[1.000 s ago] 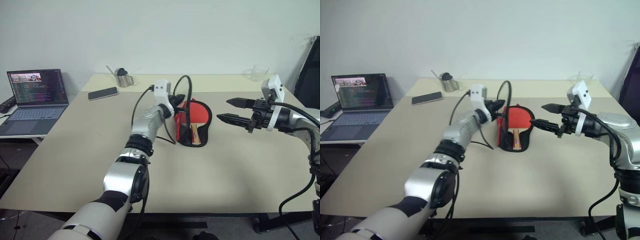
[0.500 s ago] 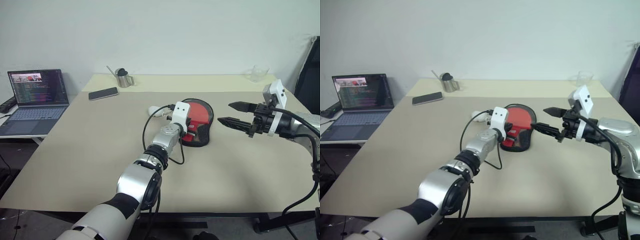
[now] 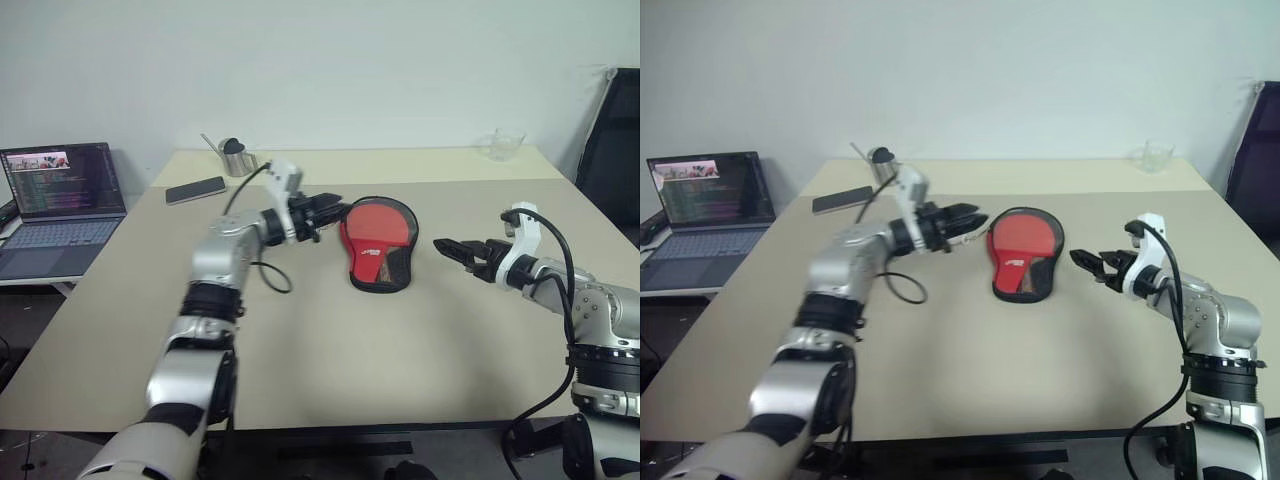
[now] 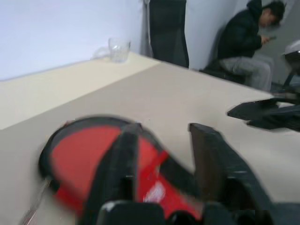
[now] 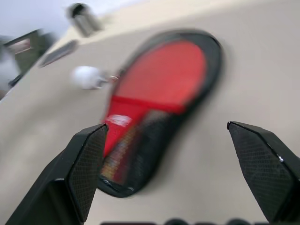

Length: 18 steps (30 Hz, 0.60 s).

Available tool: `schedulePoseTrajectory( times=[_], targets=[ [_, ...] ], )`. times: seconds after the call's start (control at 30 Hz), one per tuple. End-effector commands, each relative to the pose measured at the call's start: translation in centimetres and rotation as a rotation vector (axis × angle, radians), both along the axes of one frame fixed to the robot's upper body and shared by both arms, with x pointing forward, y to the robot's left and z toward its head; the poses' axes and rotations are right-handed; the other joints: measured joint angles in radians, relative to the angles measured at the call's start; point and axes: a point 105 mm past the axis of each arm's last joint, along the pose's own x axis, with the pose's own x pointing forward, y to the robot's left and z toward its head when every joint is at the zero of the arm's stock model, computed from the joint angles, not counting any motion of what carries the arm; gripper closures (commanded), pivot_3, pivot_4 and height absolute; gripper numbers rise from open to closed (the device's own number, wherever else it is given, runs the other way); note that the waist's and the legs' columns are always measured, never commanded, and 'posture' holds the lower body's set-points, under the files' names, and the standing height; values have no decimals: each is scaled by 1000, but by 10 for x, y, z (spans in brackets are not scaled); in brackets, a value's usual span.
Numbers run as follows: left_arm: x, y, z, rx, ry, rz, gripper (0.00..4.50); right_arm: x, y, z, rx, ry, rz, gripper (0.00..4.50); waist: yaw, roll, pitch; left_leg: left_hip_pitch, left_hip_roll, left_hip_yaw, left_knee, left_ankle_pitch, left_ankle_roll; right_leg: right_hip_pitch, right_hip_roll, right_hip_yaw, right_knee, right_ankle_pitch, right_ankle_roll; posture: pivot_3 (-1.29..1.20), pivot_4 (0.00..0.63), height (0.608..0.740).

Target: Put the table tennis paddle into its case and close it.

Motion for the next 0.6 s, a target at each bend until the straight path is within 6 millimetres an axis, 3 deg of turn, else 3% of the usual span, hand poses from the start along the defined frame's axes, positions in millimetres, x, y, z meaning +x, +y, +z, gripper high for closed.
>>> schedulePoseTrajectory(
  times=[0.03, 0.17, 0.33, 0.43, 0.53, 0.6],
  targets=[
    [-28, 16, 14, 20, -18, -86, 1454, 7, -3, 5, 114, 30, -54, 0, 0, 0, 0, 0, 0, 0, 0, 0, 0, 0, 0, 0, 0, 0, 0, 0, 150, 740],
    [-46, 38, 10, 43, 18, -93, 35, 15, 1, -5, 263, 116, -76, 0, -1, 0, 0, 0, 0, -1, 0, 0, 0, 0, 1, 0, 1, 0, 0, 0, 150, 740],
    [-57, 61, -3, 112, 55, -41, 35, 22, 19, -14, 351, 181, -28, 0, -5, 0, 0, 1, 0, 0, 0, 0, 0, 0, 1, 1, 1, 0, 0, 0, 150, 740],
    [-59, 76, -21, 224, 64, 31, 35, 25, 29, -22, 365, 219, -12, 0, -8, 0, 0, 1, 1, 0, 0, 0, 1, 0, 1, 1, 1, 0, 0, 0, 150, 740],
    [-62, 87, -38, 323, 81, 67, 35, 26, 34, -28, 376, 240, -8, 0, -7, 1, 0, 1, 0, 0, 0, 0, 1, 0, 1, 1, 1, 0, 0, 0, 150, 740],
    [-71, 87, -42, 326, 92, 44, 35, 26, 49, -40, 351, 274, 18, 0, -7, 1, 0, 1, 0, 1, 0, 0, 1, 0, 1, 2, 1, 0, 0, 0, 150, 740]
  ],
)
